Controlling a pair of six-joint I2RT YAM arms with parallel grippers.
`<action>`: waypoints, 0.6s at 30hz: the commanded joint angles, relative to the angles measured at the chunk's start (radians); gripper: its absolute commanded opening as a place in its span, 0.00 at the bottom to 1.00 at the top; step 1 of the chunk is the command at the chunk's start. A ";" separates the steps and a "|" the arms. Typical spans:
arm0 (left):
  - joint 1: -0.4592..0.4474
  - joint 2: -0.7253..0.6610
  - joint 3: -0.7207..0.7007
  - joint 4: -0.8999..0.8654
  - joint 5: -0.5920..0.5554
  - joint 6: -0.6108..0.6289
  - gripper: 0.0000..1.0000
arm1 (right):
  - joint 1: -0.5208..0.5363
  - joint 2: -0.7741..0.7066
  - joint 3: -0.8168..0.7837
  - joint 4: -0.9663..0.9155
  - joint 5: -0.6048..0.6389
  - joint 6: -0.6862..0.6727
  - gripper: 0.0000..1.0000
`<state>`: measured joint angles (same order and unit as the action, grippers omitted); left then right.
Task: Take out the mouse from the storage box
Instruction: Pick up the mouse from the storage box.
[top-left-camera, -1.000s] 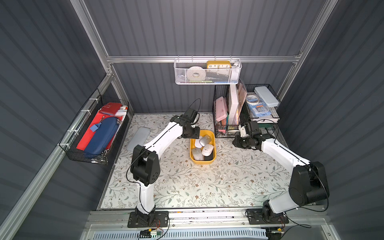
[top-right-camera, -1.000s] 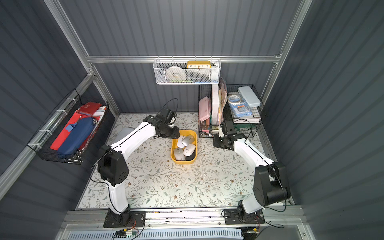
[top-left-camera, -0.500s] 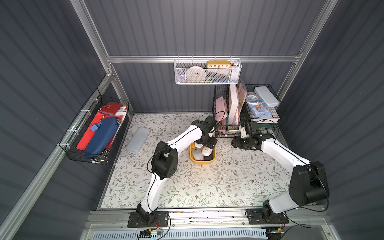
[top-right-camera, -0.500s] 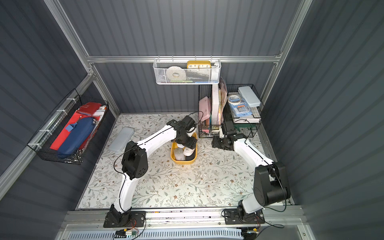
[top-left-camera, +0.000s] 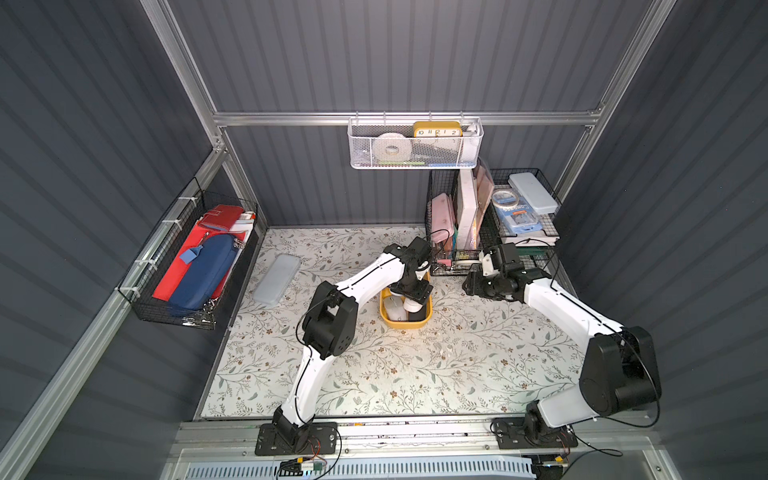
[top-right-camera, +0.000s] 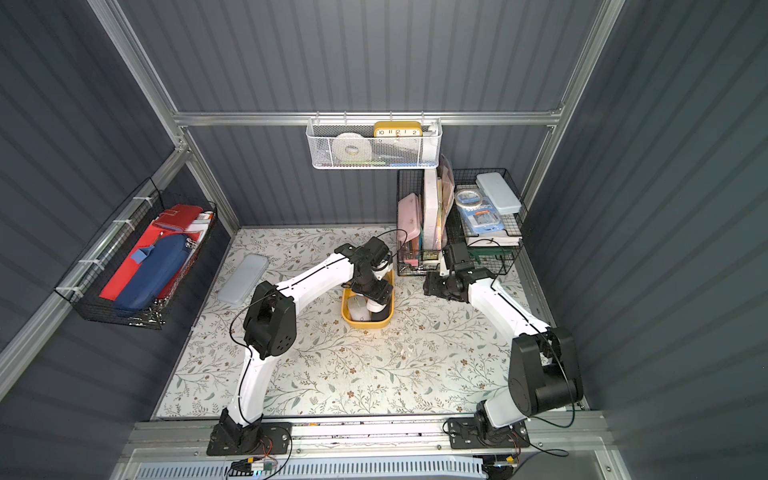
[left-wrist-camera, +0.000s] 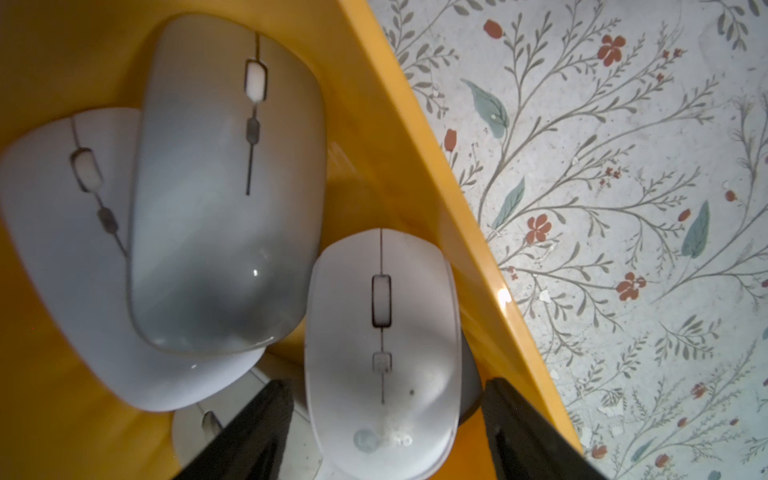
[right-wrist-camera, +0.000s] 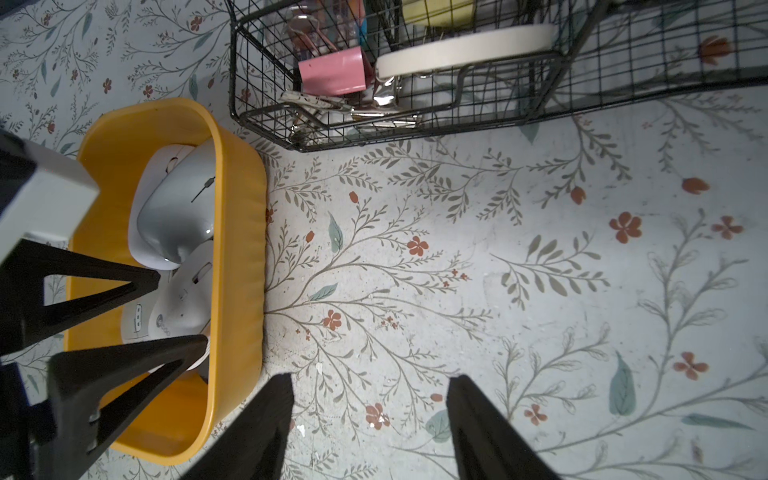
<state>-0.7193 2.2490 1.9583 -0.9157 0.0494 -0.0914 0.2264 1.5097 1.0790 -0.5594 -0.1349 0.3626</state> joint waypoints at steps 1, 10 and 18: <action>0.003 0.051 0.010 -0.008 0.064 0.033 0.78 | -0.001 -0.023 -0.009 0.021 0.012 0.001 0.65; 0.004 0.098 0.025 -0.014 0.070 0.046 0.76 | -0.001 -0.045 -0.027 0.041 0.026 0.009 0.65; 0.004 0.070 0.108 -0.025 -0.007 0.010 0.74 | -0.001 -0.038 -0.027 0.048 0.008 0.009 0.65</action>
<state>-0.7101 2.3280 2.0094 -0.9226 0.0704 -0.0700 0.2264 1.4807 1.0622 -0.5320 -0.1238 0.3695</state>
